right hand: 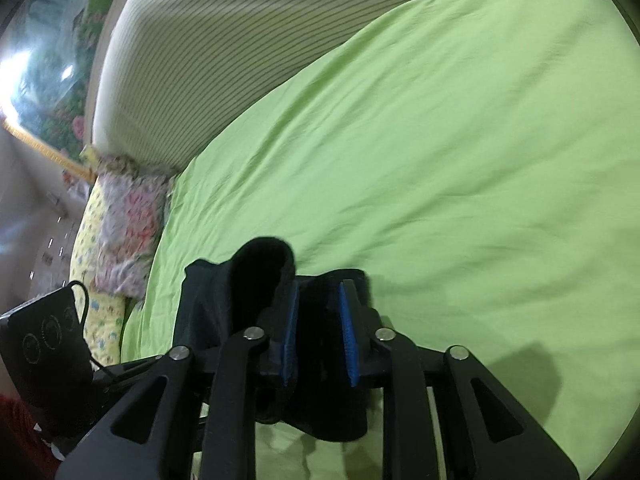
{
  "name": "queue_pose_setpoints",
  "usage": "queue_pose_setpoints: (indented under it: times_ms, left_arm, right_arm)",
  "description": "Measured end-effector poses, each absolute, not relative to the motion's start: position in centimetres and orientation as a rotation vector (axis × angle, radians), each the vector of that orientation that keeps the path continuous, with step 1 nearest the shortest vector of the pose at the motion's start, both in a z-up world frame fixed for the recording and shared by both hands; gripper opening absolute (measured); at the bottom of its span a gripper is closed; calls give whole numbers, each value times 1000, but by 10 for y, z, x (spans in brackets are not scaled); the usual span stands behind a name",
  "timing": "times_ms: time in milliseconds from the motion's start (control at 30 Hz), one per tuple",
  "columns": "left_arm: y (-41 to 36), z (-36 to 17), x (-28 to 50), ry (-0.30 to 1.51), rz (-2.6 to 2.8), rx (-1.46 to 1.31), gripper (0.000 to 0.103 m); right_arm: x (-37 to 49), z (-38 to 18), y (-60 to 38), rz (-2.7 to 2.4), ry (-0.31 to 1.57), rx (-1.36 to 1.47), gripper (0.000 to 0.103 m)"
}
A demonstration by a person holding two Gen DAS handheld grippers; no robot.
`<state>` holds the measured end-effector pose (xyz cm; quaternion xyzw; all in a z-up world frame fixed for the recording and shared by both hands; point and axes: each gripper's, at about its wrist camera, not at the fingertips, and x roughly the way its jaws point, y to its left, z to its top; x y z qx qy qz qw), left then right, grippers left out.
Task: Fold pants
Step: 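Lower the folded end onto the bundle and open both grippers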
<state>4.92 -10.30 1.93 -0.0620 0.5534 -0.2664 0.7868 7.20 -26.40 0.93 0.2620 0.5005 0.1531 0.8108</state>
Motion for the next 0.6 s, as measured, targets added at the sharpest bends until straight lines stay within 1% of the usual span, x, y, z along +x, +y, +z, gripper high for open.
queue_pose_setpoints:
  times_ms: [33,67,100,167,233,333,600]
  left_arm:
    - [-103,21,51,1193,-574,-137,54]
    - [-101,23,54,1195,-582,-149,55]
    - [-99,24,57,1193,-589,-162,56]
    - [-94,27,60,1183,-590,-180,61]
    - [-84,30,63,1174,-579,-202,63]
    - [-66,32,68,1172,-548,-237,63]
    - [-10,36,76,1143,-418,-283,64]
  right_arm:
    - [69,10,-268,315,1060,574,34]
    - [67,12,-270,306,1048,589,45]
    - [62,15,-273,289,1029,605,54]
    - [58,22,-275,270,1003,619,60]
    - [54,28,-275,255,988,632,61]
    - [48,34,-272,245,972,636,66]
    - [43,46,-250,224,975,584,67]
